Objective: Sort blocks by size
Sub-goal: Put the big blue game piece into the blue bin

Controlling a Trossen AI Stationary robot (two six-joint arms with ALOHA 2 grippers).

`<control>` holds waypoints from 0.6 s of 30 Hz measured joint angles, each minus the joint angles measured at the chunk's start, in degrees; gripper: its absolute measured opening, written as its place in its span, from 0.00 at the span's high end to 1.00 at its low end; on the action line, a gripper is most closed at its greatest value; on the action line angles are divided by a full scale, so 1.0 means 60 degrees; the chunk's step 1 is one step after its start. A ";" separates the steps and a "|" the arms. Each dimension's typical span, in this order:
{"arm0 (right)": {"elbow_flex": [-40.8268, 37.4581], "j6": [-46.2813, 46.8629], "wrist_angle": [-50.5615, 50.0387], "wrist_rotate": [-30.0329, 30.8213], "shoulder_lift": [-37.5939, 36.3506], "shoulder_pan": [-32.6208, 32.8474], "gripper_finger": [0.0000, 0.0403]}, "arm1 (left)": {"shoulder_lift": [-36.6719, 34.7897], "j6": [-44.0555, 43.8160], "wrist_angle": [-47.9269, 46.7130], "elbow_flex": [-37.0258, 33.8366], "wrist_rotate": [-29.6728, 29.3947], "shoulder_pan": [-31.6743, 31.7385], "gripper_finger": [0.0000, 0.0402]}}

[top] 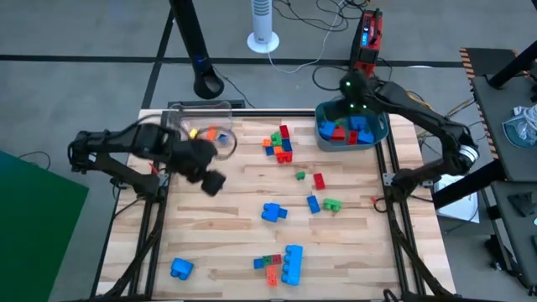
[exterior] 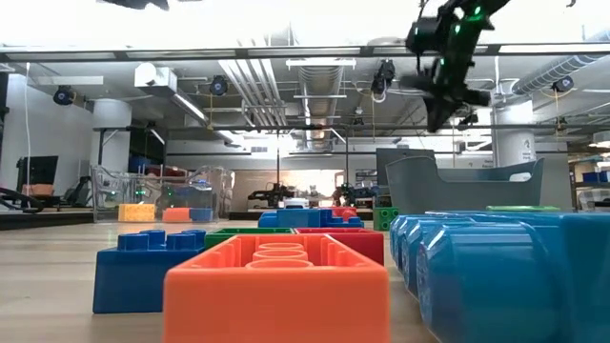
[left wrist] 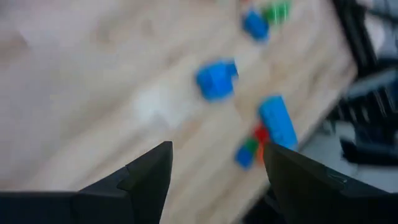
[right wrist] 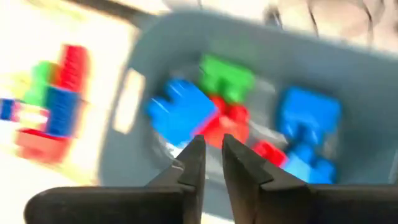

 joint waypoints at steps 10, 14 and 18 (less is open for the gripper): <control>0.0004 0.0065 0.2657 -0.1011 -0.0736 0.0868 0.97 | 0.0000 -0.3692 -0.0451 -0.0681 0.0865 -0.3435 0.41; 0.0004 0.0021 0.2831 -0.1012 -0.0508 0.0975 0.97 | 0.0004 -0.4194 -0.0144 -0.1250 0.1368 -0.4774 0.41; 0.0004 -0.0009 0.2811 -0.1063 -0.0116 0.0980 0.97 | 0.0007 -0.2804 0.0486 -0.1710 0.1240 -0.6017 0.41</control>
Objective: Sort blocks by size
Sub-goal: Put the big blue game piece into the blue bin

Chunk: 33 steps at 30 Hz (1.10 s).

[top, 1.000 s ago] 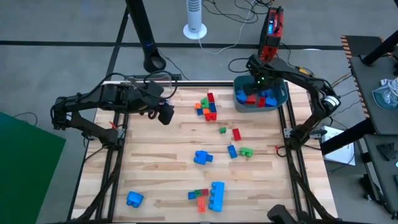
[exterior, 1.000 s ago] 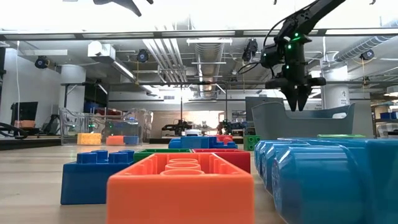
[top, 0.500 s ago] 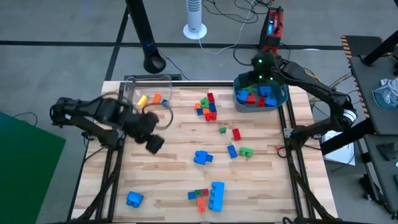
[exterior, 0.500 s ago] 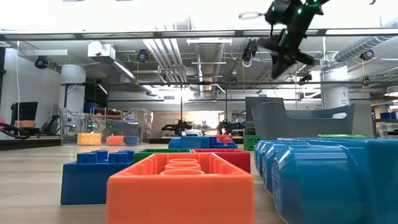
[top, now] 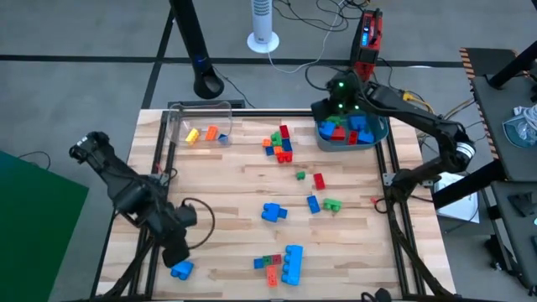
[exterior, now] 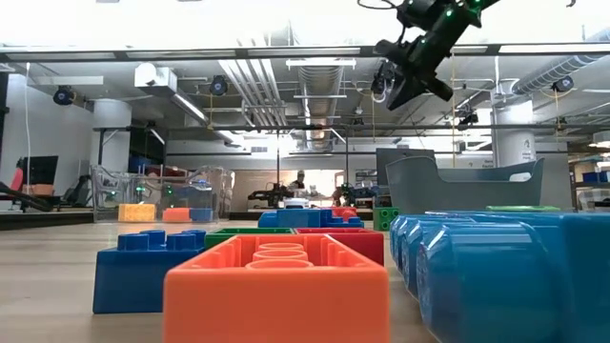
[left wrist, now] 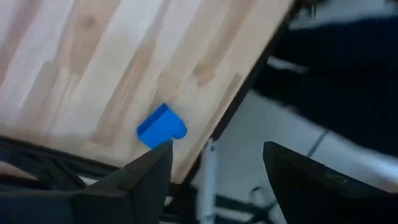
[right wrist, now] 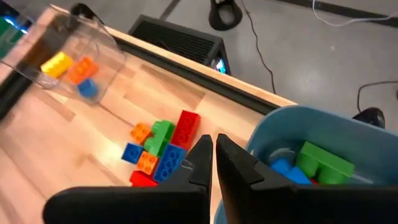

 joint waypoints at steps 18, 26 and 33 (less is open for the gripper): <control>0.0004 -0.0007 -0.0015 -0.0979 0.0758 0.0364 0.97 | 0.0365 0.0159 0.3556 -0.3868 0.0273 -0.2004 0.75; 0.0004 -0.0021 -0.0011 -0.0979 0.0673 0.0366 0.97 | 0.0375 0.0719 0.4995 -0.4677 0.0294 -0.2041 0.99; 0.0004 -0.0080 -0.0007 -0.0976 0.0669 0.0366 0.97 | 0.0851 0.1081 0.5402 -0.4915 0.0359 -0.2154 0.98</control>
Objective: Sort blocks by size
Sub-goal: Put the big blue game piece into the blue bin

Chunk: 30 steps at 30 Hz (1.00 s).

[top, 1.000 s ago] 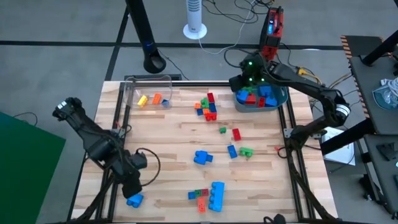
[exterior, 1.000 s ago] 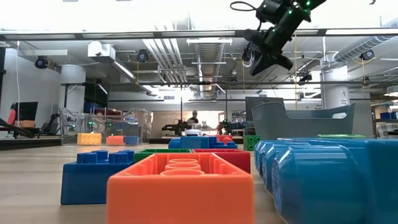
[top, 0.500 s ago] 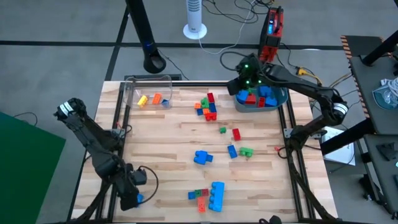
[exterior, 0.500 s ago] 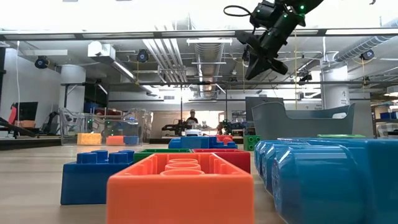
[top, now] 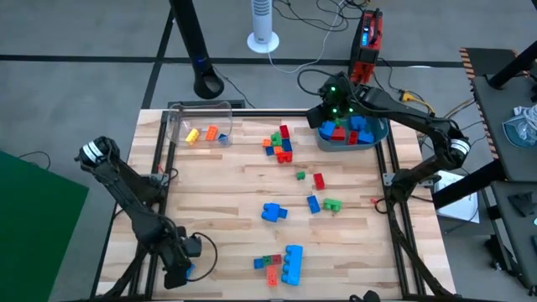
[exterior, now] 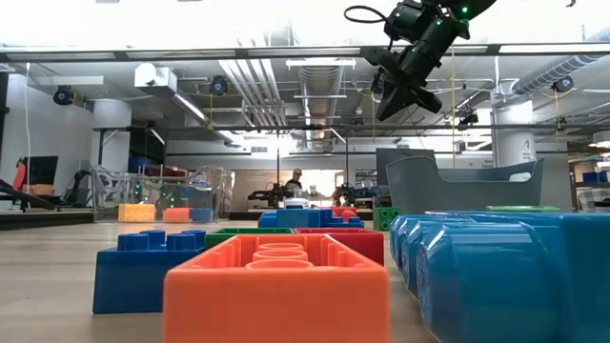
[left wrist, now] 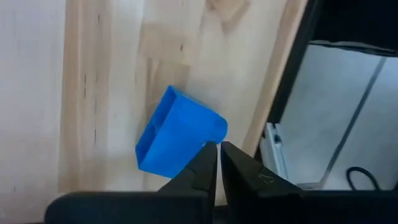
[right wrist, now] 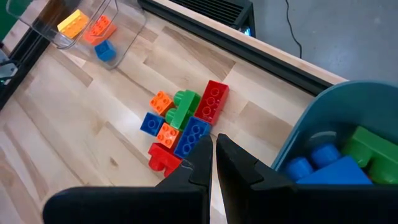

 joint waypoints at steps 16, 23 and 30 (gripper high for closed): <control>0.0000 -0.0025 0.0012 0.0062 -0.0003 0.0000 0.97 | 0.1864 0.0890 0.0494 0.0042 -0.0159 -0.0001 0.99; 0.0004 -0.0010 0.0014 0.0062 0.0003 0.0004 0.97 | 0.1381 0.0703 -0.0116 -0.0034 -0.1219 0.0353 0.99; 0.0004 0.0010 0.0020 0.0065 0.0036 0.0004 0.97 | 0.0310 0.0895 -0.1080 -0.0047 -0.2281 0.1052 0.99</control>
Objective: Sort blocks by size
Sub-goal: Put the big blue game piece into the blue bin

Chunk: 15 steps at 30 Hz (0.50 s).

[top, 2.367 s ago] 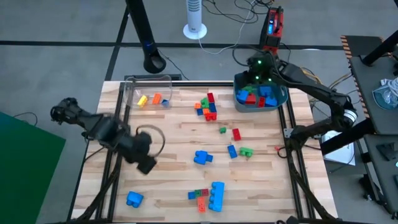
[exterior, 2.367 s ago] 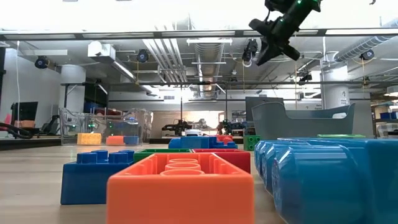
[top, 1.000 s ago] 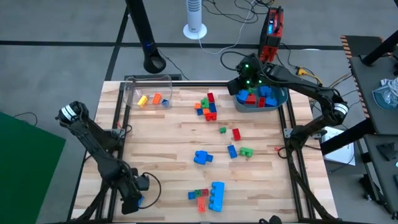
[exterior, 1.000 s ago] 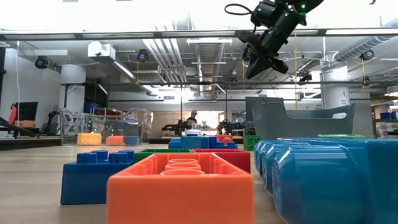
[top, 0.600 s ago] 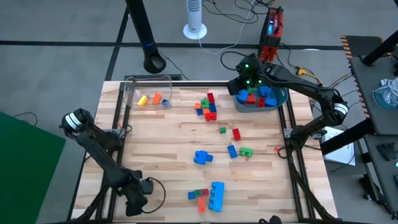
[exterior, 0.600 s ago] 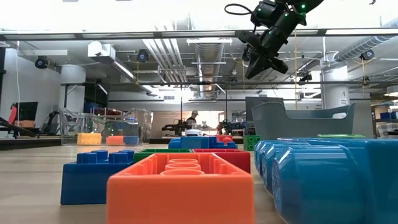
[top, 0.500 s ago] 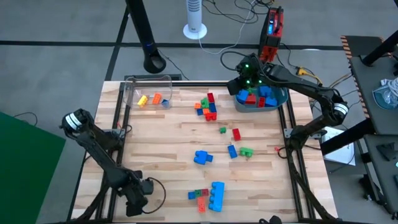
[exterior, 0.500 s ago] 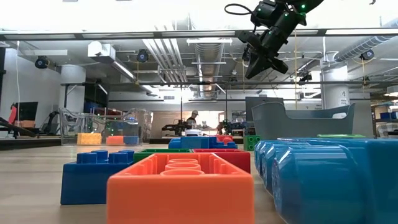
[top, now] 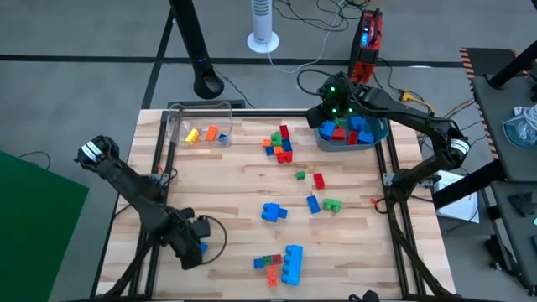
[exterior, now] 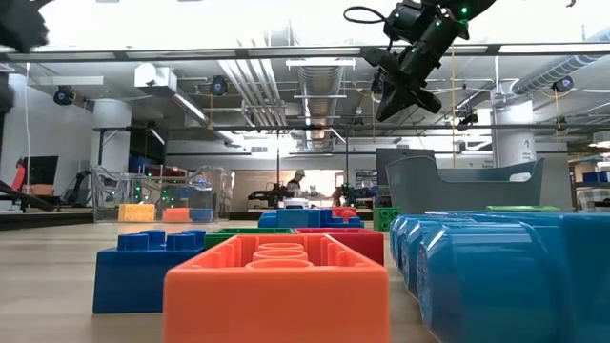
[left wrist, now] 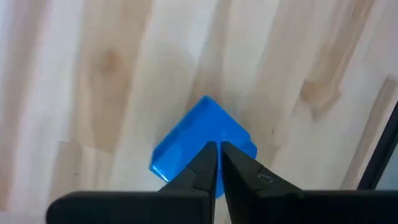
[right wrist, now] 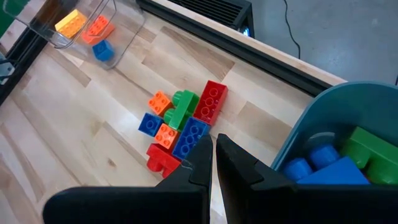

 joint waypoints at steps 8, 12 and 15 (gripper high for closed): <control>0.0000 0.0086 -0.0013 -0.0003 0.0004 0.0015 0.97 | -0.1173 0.0547 -0.0445 0.0004 -0.0241 0.0473 0.98; 0.0000 0.0082 -0.0020 -0.0007 0.0004 0.0022 0.97 | -0.1520 0.0911 -0.0984 0.0007 0.0066 0.0634 0.93; 0.0000 0.0082 -0.0020 -0.0010 0.0004 0.0018 0.97 | -0.1651 0.1243 -0.1100 0.0007 0.0469 0.0696 0.84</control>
